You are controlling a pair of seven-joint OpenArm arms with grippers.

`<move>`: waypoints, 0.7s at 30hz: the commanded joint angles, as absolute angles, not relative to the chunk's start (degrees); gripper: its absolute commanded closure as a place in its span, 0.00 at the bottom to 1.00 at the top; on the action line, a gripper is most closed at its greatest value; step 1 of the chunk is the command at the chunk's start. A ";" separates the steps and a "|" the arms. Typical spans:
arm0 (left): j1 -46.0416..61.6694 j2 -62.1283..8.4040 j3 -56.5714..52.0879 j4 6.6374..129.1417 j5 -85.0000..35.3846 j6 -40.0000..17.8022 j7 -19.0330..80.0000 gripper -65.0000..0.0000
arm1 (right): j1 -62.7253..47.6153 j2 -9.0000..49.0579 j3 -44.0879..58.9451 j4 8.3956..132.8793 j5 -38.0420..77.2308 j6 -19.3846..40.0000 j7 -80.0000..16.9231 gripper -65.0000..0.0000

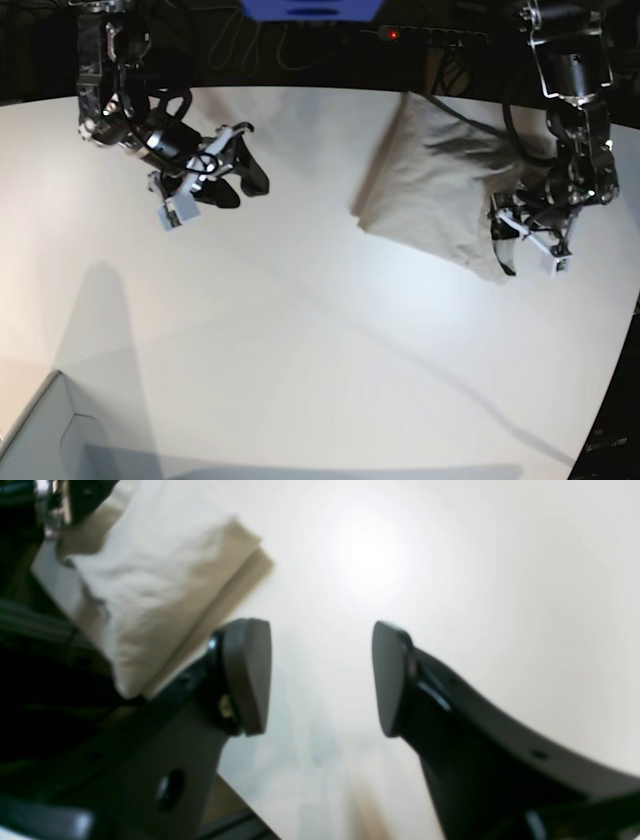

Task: Layout the t-shirt on the table in an organized manner, then fold the t-shirt properly
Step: 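Grasp the folded shirt with the left gripper and drag it toward the table center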

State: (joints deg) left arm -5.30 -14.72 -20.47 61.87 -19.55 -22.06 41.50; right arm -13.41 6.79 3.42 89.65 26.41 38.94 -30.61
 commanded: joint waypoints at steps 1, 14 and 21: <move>-5.67 -15.34 -19.03 61.85 -19.82 -22.02 41.63 0.55 | -13.14 6.90 3.82 90.68 27.74 40.00 -29.41 0.50; -14.02 -15.25 1.19 61.32 -19.74 -22.02 33.36 1.00 | -13.58 6.90 14.81 90.42 27.74 40.00 -29.41 0.50; -24.75 -11.74 22.11 58.77 -19.74 -22.02 33.27 1.00 | -15.34 6.90 22.29 90.33 27.65 40.00 -29.41 0.50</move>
State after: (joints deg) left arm -23.81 -11.75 22.48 58.08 -19.09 -21.71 34.20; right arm -15.77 6.50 22.06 89.41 26.41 38.96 -30.81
